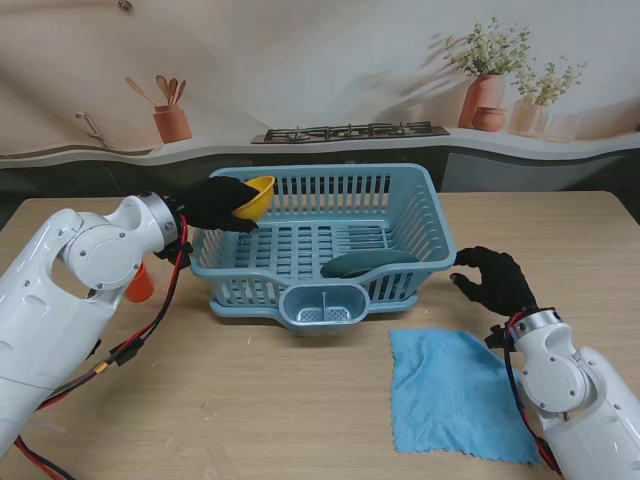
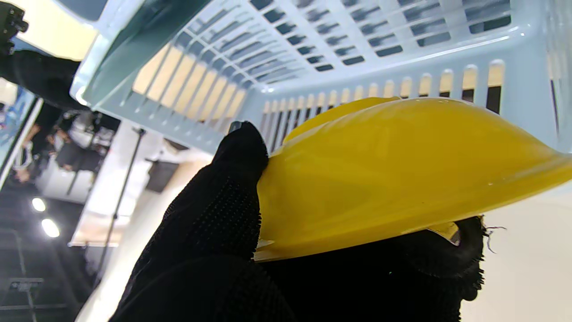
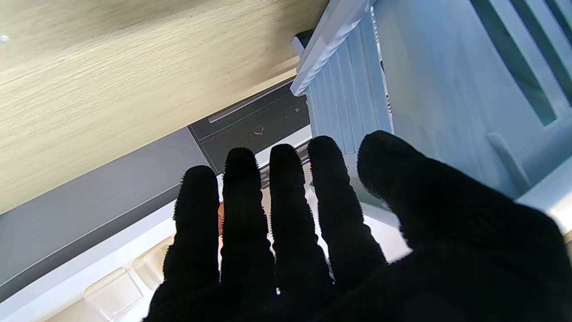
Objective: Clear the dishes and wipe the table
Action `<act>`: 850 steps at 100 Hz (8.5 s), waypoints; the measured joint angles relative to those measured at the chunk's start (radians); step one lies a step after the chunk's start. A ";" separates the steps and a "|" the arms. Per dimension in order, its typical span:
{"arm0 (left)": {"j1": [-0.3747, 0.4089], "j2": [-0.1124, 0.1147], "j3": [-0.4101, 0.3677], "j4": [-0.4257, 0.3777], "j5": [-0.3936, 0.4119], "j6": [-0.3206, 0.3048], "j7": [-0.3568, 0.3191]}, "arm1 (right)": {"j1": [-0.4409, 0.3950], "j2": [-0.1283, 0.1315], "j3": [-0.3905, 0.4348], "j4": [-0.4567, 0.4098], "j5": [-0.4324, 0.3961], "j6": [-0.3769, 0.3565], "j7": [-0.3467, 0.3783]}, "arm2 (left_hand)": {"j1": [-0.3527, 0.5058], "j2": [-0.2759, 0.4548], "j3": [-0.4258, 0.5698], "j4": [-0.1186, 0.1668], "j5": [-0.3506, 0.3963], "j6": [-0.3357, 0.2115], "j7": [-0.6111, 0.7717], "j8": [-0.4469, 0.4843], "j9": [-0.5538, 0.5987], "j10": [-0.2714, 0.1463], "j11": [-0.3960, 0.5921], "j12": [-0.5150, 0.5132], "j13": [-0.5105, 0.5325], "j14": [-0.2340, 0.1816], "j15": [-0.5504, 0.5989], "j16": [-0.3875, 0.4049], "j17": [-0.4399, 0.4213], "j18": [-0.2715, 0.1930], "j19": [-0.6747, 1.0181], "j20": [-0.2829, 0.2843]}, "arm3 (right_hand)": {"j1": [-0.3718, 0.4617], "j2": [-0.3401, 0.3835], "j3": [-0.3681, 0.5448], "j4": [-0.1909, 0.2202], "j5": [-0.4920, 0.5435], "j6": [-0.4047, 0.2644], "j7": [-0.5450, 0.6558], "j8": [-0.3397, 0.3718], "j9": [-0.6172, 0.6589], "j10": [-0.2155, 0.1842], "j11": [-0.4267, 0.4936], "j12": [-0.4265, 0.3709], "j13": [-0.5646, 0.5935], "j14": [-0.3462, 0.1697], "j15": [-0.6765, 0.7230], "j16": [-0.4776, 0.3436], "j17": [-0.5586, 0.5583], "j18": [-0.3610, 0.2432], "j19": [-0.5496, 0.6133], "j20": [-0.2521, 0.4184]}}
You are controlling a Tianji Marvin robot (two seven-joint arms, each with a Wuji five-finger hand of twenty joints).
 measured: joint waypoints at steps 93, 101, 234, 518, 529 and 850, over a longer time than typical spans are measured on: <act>-0.293 -0.055 0.373 0.254 -0.161 0.157 0.055 | -0.004 -0.002 -0.001 -0.001 0.007 0.008 -0.001 | -0.037 -0.013 0.068 0.000 0.023 -0.003 0.000 0.000 0.029 0.000 0.000 0.000 0.023 -0.011 0.000 0.001 0.013 -0.007 0.012 0.007 | 0.000 0.000 0.000 0.000 0.000 0.001 0.000 0.000 0.000 0.000 0.000 0.000 0.000 0.000 0.000 0.000 0.000 0.000 -0.001 0.000; -0.316 -0.063 0.401 0.277 -0.176 0.170 0.059 | -0.005 -0.002 0.000 -0.001 0.007 0.009 -0.002 | -0.038 -0.013 0.071 0.000 0.023 -0.003 0.000 0.000 0.029 0.000 0.000 0.000 0.023 -0.011 0.000 0.001 0.013 -0.007 0.012 0.007 | 0.000 0.000 0.000 0.000 0.000 0.001 0.000 0.000 0.000 0.000 0.000 0.000 0.000 0.000 0.000 0.000 0.000 0.000 -0.001 0.000; -0.544 -0.253 0.691 0.674 -0.374 0.214 0.226 | -0.007 -0.003 -0.006 0.004 0.017 0.026 0.000 | -0.048 -0.015 0.089 0.000 0.035 -0.004 0.000 0.000 0.030 0.000 0.000 0.000 0.031 -0.011 -0.001 0.001 0.020 -0.007 0.022 0.007 | 0.000 0.000 0.000 0.000 0.000 0.001 0.000 0.002 0.000 0.000 0.000 0.000 0.000 0.000 0.000 0.000 0.000 0.000 -0.009 0.001; -0.580 -0.397 0.796 0.861 -0.511 0.325 0.180 | -0.003 -0.004 -0.016 0.023 0.021 0.025 -0.006 | -0.418 0.090 0.236 0.010 -0.050 -0.136 -0.478 -0.214 -0.315 -0.083 -0.504 -0.171 -0.527 -0.036 -0.738 -0.471 -0.659 -0.090 -0.496 -0.281 | 0.000 0.000 0.000 0.000 0.001 0.001 -0.002 0.003 0.000 0.000 -0.011 0.000 0.000 -0.001 -0.004 0.000 -0.011 0.000 -0.024 0.011; -0.577 -0.396 0.796 0.858 -0.515 0.339 0.176 | -0.003 -0.004 -0.016 0.023 0.021 0.025 -0.006 | -0.469 0.091 0.246 0.011 -0.089 -0.148 -0.513 -0.221 -0.349 -0.085 -0.530 -0.182 -0.558 -0.053 -0.737 -0.482 -0.685 -0.108 -0.508 -0.303 | 0.000 0.000 0.000 0.000 0.001 0.001 -0.002 0.003 0.000 0.000 -0.011 0.000 0.000 -0.001 -0.004 0.000 -0.011 0.000 -0.024 0.011; 0.277 -0.067 -0.272 0.134 0.375 -0.254 0.706 | -0.002 -0.001 -0.034 0.003 0.019 0.045 0.032 | 0.045 0.165 -0.097 0.012 -0.141 -0.236 -0.353 -0.180 -0.428 -0.193 -0.499 -0.172 -0.635 -0.163 -0.746 -0.470 -0.772 -0.299 -0.564 -0.395 | 0.000 0.000 0.000 0.000 0.001 -0.001 -0.002 0.003 0.000 -0.002 -0.011 0.000 0.000 -0.002 -0.005 0.000 -0.013 0.000 -0.024 0.012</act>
